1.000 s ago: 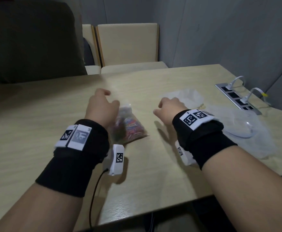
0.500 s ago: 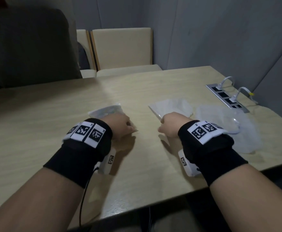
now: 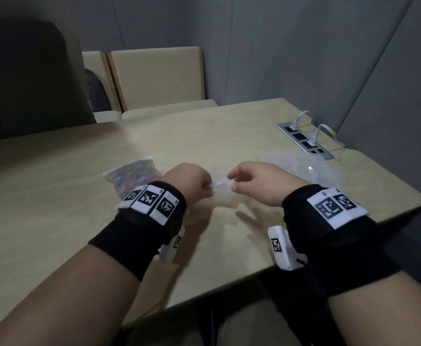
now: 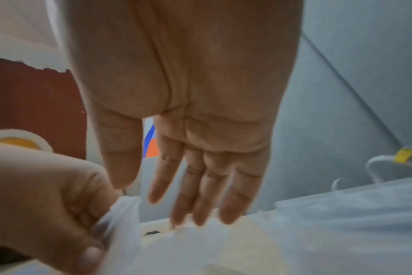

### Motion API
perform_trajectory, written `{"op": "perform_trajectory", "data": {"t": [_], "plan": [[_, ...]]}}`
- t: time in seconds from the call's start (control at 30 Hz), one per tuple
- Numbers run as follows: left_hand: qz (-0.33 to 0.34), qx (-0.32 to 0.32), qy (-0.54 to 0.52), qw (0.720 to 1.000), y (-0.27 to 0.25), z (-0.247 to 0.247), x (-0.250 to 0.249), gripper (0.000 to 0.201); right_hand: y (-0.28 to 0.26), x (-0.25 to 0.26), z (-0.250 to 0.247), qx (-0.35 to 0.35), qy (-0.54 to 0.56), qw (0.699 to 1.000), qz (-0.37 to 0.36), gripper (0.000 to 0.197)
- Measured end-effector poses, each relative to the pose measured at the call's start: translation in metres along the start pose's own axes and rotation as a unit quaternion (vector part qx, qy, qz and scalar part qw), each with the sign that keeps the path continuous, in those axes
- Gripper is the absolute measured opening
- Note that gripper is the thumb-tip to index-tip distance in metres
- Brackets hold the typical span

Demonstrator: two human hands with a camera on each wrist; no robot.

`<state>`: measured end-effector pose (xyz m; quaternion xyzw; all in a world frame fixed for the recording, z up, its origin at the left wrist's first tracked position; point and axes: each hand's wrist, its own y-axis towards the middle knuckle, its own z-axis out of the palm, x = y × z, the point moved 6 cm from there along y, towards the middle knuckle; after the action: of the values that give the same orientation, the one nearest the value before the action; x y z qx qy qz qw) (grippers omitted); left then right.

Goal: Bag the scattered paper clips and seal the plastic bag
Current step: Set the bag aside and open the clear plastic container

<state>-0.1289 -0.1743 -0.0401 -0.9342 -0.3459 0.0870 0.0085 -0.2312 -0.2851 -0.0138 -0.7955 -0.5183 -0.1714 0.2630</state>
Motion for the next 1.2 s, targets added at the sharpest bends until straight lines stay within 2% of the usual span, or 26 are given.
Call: {"op": "perform_trajectory", "data": {"t": [0.07,0.13,0.2,0.27,0.37,0.47,0.6,0.7,0.8,0.87,0.97,1.07,1.13,1.2], "plan": [[-0.015,-0.025,-0.009,1.0,0.001,-0.007,0.002,0.037,0.003,-0.032,-0.015,-0.043,-0.093,0.99,0.093,0.057],[-0.039,-0.053,-0.031,0.997,0.003,-0.014,0.007,0.041,0.002,-0.062,-0.025,-0.056,-0.159,0.97,0.177,0.078],[-0.069,-0.072,-0.049,0.994,0.005,-0.019,0.012,0.045,0.002,-0.081,-0.025,-0.036,-0.187,0.959,0.209,0.086],[-0.09,-0.08,-0.045,0.992,0.009,-0.022,0.015,0.044,0.003,-0.088,-0.023,-0.041,-0.191,0.96,0.2,0.085],[-0.107,-0.08,-0.032,0.991,0.011,-0.025,0.012,0.038,0.003,-0.082,-0.025,-0.087,-0.159,0.97,0.162,0.074],[-0.127,-0.106,-0.07,0.984,0.01,-0.029,0.012,0.041,0.001,-0.075,-0.023,-0.098,-0.109,0.98,0.134,0.068],[-0.133,-0.182,-0.138,0.964,0.007,-0.036,0.006,0.031,-0.007,-0.064,-0.032,-0.148,0.038,0.986,0.06,0.058],[-0.093,-0.197,-0.171,0.961,0.005,-0.035,-0.014,0.028,-0.01,-0.062,-0.044,-0.197,0.196,0.96,0.026,0.05],[-0.049,-0.165,-0.16,0.972,0.014,-0.023,-0.037,0.033,-0.006,-0.063,-0.053,-0.233,0.321,0.918,0.02,0.045],[-0.027,-0.115,-0.152,0.981,0.021,-0.009,-0.053,0.035,-0.004,-0.065,-0.056,-0.247,0.365,0.897,0.018,0.047],[0.016,0.004,-0.093,0.995,0.023,0.013,-0.082,0.042,-0.003,-0.067,-0.055,-0.244,0.38,0.892,0.015,0.047],[0.046,0.123,-0.028,0.991,0.019,0.03,-0.102,0.054,-0.002,-0.067,-0.053,-0.238,0.379,0.894,0.01,0.044],[0.053,0.122,-0.028,0.991,0.016,0.029,-0.106,0.057,-0.002,-0.068,-0.053,-0.237,0.381,0.894,0.008,0.043],[0.056,0.091,-0.023,0.994,0.012,0.025,-0.106,0.054,-0.002,-0.069,-0.055,-0.237,0.382,0.893,0.009,0.043]]}}
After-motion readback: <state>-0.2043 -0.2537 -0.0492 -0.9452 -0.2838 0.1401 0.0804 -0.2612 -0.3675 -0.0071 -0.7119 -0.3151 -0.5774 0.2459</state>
